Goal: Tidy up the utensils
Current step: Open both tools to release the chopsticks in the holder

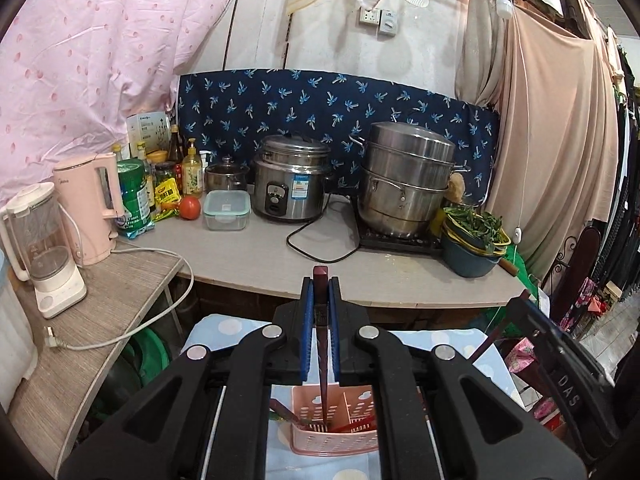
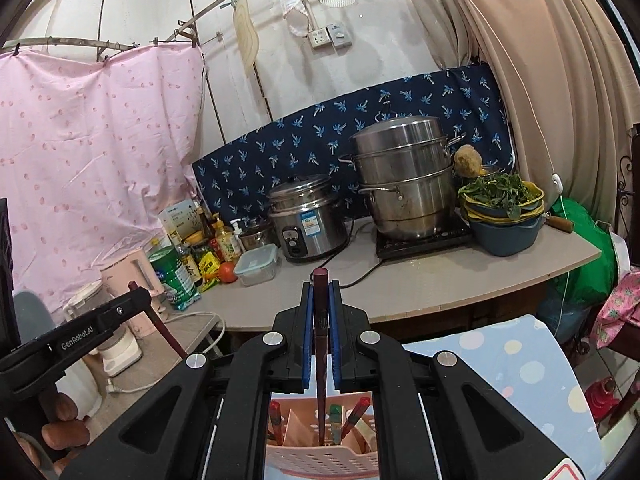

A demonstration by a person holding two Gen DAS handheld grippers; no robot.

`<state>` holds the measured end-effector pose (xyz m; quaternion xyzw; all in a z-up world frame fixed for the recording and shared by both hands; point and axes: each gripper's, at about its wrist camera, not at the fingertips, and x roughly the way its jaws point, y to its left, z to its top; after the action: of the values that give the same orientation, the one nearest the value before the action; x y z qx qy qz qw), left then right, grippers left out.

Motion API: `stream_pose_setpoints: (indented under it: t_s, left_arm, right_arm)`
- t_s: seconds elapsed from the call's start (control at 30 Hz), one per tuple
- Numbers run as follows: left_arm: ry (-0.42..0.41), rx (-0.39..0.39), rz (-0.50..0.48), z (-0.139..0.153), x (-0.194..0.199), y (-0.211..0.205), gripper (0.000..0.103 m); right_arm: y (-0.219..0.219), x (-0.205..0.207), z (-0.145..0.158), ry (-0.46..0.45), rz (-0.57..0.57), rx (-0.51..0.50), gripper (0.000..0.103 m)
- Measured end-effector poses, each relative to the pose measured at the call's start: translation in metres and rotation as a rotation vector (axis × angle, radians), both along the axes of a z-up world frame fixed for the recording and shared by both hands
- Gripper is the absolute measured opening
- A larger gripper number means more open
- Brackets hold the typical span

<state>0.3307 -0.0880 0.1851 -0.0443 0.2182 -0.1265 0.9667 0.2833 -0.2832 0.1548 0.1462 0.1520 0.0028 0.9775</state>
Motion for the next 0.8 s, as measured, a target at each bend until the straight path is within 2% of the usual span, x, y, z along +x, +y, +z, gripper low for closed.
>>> stream_pose_setpoints:
  t_s: [0.2, 0.3, 0.43, 0.8]
  left_arm:
    - [0.025, 0.001, -0.006, -0.007, 0.001, 0.001, 0.008]
    - [0.028, 0.001, 0.000, -0.009, -0.001, 0.003, 0.009]
    - [0.039, -0.001, 0.013, -0.012, -0.004, 0.007, 0.030]
    - [0.050, 0.043, 0.025, -0.017, -0.022, 0.009, 0.033]
  right_arm:
    - [0.005, 0.002, -0.009, 0.035, 0.016, -0.011, 0.009]
    - [0.006, -0.002, -0.011, 0.040, 0.016, -0.015, 0.013]
    - [0.004, -0.008, -0.011, 0.041, 0.015, -0.013, 0.018]
    - [0.015, -0.034, -0.017, 0.052, 0.045, -0.043, 0.021]
